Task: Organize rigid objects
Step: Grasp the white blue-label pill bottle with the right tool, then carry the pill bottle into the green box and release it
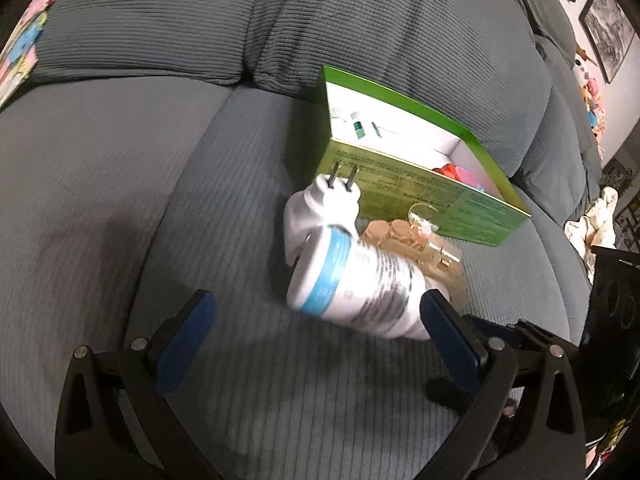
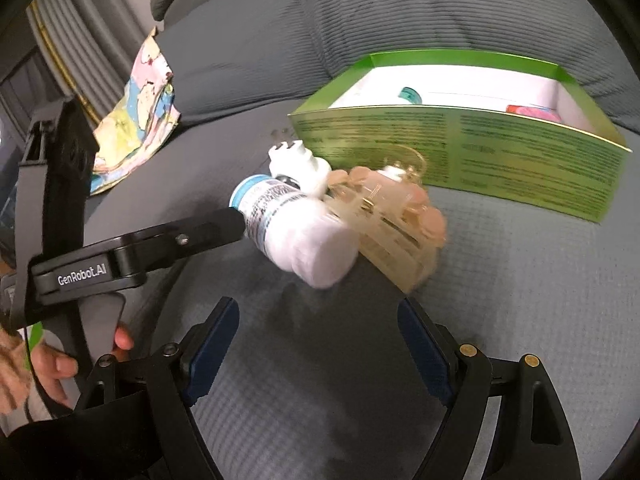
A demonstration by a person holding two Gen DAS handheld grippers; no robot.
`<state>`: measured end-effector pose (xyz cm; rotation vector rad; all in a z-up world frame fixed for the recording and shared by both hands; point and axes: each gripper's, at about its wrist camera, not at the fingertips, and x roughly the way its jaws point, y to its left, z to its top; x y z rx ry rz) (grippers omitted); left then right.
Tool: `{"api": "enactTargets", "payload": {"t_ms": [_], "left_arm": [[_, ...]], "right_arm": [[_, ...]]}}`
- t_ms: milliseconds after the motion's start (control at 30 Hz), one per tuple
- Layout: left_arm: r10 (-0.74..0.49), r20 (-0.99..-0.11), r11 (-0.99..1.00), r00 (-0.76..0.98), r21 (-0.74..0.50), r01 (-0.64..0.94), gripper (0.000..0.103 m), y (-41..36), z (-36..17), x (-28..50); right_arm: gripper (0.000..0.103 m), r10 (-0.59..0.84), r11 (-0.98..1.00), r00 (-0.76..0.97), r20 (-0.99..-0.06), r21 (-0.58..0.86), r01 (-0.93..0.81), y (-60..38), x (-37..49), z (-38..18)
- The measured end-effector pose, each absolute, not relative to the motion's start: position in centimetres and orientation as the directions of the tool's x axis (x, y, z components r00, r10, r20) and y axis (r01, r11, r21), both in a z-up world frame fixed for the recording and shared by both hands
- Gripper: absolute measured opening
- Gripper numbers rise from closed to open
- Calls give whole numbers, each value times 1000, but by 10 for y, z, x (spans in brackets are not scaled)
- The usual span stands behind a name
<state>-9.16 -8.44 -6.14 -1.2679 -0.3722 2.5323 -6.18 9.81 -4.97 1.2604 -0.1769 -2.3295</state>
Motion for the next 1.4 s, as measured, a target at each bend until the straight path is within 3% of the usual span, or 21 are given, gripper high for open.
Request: {"api": "enactTargets", "payload": {"t_ms": [233, 500, 567, 1033, 1400], "left_arm": [[404, -725, -913, -558, -360, -193, 101, -78, -62, -102], [422, -717, -906, -554, -347, -241, 80, -73, -62, -105], [421, -717, -907, -556, -335, -255, 75, -70, -62, -103], [360, -711, -932, -603, -249, -264, 75, -60, -53, -80], [321, -655, -945, -684, -174, -277, 75, -46, -9, -63]], "right_arm": [[82, -486, -870, -470, -737, 354, 343, 84, -79, -57], [56, -498, -864, -463, -733, 369, 344, 78, -88, -65], [55, -505, -860, -462, -729, 381, 340, 80, -88, -66], [51, -520, -851, -480, -707, 378, 365, 78, -74, -59], [51, -546, -836, -529, -650, 384, 391, 82, -58, -28]]}}
